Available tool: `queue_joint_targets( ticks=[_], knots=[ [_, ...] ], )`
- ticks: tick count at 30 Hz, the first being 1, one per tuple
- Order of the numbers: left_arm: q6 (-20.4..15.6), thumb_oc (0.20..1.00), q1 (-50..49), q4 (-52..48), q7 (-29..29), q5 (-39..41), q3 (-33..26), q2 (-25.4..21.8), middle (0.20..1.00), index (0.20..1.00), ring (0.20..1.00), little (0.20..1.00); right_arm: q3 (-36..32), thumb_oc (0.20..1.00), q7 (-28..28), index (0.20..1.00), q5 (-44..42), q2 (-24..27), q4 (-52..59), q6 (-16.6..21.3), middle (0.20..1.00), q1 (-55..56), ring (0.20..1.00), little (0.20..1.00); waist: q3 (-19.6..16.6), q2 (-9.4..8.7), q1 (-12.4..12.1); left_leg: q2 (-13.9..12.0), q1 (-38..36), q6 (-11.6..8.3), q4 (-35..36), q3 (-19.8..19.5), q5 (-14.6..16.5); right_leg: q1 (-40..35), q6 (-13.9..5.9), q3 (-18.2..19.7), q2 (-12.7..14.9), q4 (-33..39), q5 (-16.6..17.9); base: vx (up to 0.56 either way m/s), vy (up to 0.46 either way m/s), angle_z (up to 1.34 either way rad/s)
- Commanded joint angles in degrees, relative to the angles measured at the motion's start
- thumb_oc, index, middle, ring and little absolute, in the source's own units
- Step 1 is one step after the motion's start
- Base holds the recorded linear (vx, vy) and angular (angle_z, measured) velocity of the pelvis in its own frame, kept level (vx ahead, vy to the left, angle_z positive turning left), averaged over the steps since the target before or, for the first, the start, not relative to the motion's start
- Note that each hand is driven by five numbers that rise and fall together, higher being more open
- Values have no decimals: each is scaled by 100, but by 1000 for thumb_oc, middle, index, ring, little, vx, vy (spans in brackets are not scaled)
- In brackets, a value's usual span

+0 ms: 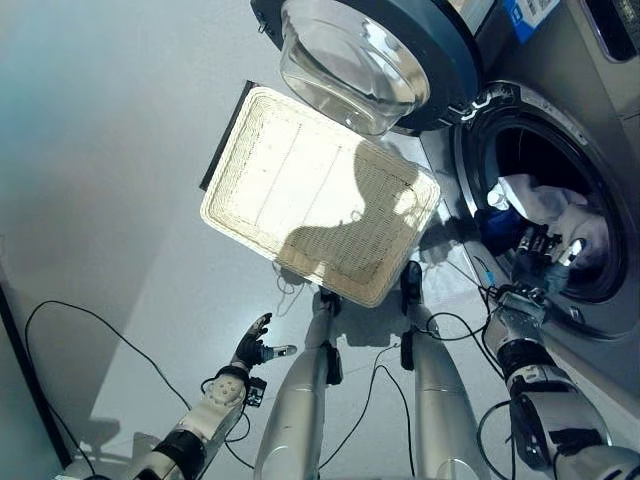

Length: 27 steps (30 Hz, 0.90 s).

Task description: Put the clothes into the washing machine.

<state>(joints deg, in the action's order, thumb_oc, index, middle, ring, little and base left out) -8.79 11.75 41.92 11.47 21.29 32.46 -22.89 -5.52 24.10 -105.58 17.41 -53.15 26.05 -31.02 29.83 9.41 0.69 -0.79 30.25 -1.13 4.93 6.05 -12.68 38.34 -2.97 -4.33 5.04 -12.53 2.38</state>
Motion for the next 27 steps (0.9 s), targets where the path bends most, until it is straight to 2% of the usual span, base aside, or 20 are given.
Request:
queue_joint_targets(
  ticks=[1, 3, 8, 10, 13, 17, 18, 19, 20, 23, 25, 26, 27],
  knots=[
    [-99, 1000, 95, 294, 109, 28, -86, 131, 1000, 1000, 1000, 1000, 42, 1000, 244, 1000, -52, 71, -81, -394, 1000, 240, 1000, 1000, -4, -15, 32, 339, 9, -240, -409, 23, 529, -341, -145, -265, -300, 801, 491, -12, 52, 2],
    [-162, 1000, 112, 389, 106, 42, -88, 182, 1000, 1000, 1000, 1000, 60, 1000, 164, 1000, 39, 20, -228, -447, 1000, 252, 1000, 1000, -4, -6, 21, 337, 7, -237, -406, 16, 522, -343, -142, -262, -296, 785, 483, -6, 52, 1],
    [-226, 1000, 117, 505, 94, 25, -124, 252, 1000, 1000, 1000, 1000, 129, 1000, 8, 1000, 647, 13, -302, -258, 1000, 240, 1000, 1000, -4, -22, -8, 335, 11, -228, -447, -8, 530, -357, -148, -273, -275, 735, 463, -3, 19, 0],
    [-186, 1000, 74, 465, 89, -7, -202, 189, 1000, 1000, 1000, 1000, 190, 1000, -276, 1000, 1003, 117, 1, 85, 1000, 287, 1000, 1000, -4, -94, -21, 331, 34, -215, -516, -28, 556, -364, -155, -301, -264, 668, 435, 0, 0, 0],
    [-142, 1000, 3, 388, 74, -32, -275, 83, 1000, 1000, 1000, 1000, 172, 1000, -228, 1000, 840, 208, 371, 272, 1000, 360, 1000, 1000, -4, -171, -26, 339, 58, -193, -575, -58, 593, -366, -164, -335, -265, 614, 411, 0, 0, 0],
    [-111, 1000, -129, 195, 112, 68, -310, -137, 1000, 1000, 1000, 1000, -20, 1000, -654, 1000, 528, 505, 935, 644, 1000, 361, 1000, 1000, -4, -305, -30, 325, 32, -172, -544, -95, 614, -399, -202, -359, -284, 635, 448, -9, -12, 6],
    [-107, 1000, -204, 116, 124, 65, -335, -212, 1000, 1000, 1000, 1000, -237, 1000, -797, 1000, -72, 705, 1072, 572, 1000, 295, 1000, 1000, -4, -346, -41, 313, -23, -171, -522, -109, 638, -454, -217, -379, -291, 646, 436, -8, -9, 8],
    [-108, 1000, -212, 102, 123, 74, -343, -232, 1000, 1000, 1000, 1000, -316, 1000, -834, 1000, -266, 752, 1091, 538, 1000, 269, 1000, 1000, -4, -356, -44, 312, -21, -170, -522, -113, 640, -452, -219, -380, -294, 645, 439, 0, -5, 11],
    [-123, 953, -265, 79, 94, 116, -372, -305, 953, 953, 953, 953, -704, 1000, -1273, 1000, -742, 847, 1173, 427, 1000, 233, 1000, 1000, -4, -384, -47, 316, -68, -161, -520, -145, 673, -495, -225, -378, -312, 622, 409, -3, 2, 10],
    [-78, 953, -259, 30, 105, 177, -330, -384, 953, 953, 953, 953, -1171, 1000, -1942, 1000, -742, 836, 1329, 430, 1000, 162, 1000, 1000, -4, -408, -69, 318, -98, -151, -506, -169, 680, -523, -236, -386, -311, 610, 413, 1, 1, 2],
    [-31, 947, -267, -31, 166, 211, -240, -422, 947, 947, 947, 947, -1509, 1000, -2745, 1000, -742, 966, 1606, 1101, 1000, -25, 1000, 1000, -4, -427, -106, 321, -193, -137, -474, -204, 729, -604, -255, -409, -296, 603, 378, -5, 1, 3],
    [-106, 940, -299, -25, 182, 237, -188, -446, 940, 940, 940, 940, -1705, 1000, -3573, 1000, -742, 1201, 1885, 2095, 1000, -204, 1000, 1000, -4, -447, -127, 324, -173, -128, -481, -219, 714, -592, -243, -430, -290, 610, 417, -12, 6, 6],
    [-114, 937, -302, -35, 190, 242, -180, -452, 937, 937, 937, 937, -1754, 1000, -3811, 1000, -742, 1253, 1980, 2364, 1000, -256, 1000, 1000, -4, -453, -127, 325, -164, -126, -483, -221, 707, -582, -239, -431, -291, 609, 430, -35, 10, 5]
  ],
)
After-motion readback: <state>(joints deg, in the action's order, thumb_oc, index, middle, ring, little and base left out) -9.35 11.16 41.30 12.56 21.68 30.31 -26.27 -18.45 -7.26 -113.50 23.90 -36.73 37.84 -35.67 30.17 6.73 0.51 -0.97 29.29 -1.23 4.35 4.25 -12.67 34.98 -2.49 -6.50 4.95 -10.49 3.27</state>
